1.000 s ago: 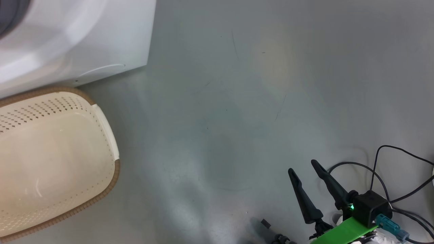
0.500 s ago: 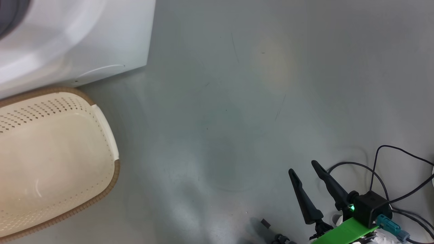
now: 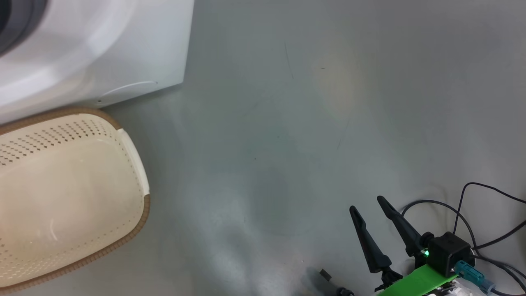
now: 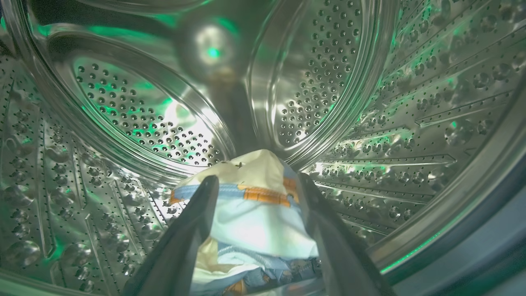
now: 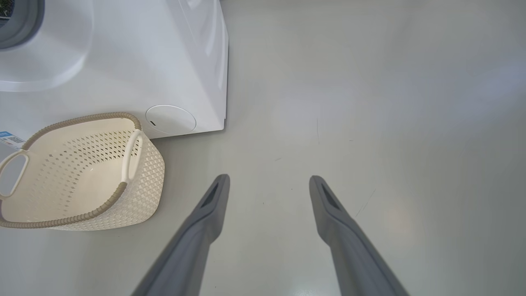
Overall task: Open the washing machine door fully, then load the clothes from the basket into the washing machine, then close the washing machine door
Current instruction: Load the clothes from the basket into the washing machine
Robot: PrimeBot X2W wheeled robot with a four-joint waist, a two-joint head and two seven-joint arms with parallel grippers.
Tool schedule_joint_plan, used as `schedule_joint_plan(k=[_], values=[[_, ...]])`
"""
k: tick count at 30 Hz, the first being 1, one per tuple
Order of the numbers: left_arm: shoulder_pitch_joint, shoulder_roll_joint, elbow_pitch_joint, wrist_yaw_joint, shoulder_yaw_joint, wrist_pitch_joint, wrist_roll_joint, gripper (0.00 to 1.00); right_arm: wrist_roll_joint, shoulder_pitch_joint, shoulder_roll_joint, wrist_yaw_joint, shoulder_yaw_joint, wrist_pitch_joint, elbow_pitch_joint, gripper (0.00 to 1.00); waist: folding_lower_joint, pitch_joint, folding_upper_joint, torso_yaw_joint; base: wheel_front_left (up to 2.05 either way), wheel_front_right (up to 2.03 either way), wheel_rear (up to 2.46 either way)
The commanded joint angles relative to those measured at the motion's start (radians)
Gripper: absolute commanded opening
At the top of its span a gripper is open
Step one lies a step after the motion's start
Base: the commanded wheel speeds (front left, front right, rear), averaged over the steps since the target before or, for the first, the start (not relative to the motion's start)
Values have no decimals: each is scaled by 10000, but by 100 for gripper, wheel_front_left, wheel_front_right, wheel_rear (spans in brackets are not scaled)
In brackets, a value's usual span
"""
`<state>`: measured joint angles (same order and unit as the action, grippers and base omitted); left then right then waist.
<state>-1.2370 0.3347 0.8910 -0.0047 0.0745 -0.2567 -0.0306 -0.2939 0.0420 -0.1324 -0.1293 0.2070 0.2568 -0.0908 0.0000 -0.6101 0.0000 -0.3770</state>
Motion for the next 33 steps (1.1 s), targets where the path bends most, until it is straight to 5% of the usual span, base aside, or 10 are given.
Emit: schedule_joint_plan(k=[1,33], values=[[-303,419,-93,-20,41,-51,-25,100,-83,-174,-153,-14,140,49,118,100,0,91,0,61,0,0,0],[1307,-1263,1840,412,351,-51,-975,100,-77,312,-137,-14,159,49,-437,100,0,2612,0,1341,0,0,0]])
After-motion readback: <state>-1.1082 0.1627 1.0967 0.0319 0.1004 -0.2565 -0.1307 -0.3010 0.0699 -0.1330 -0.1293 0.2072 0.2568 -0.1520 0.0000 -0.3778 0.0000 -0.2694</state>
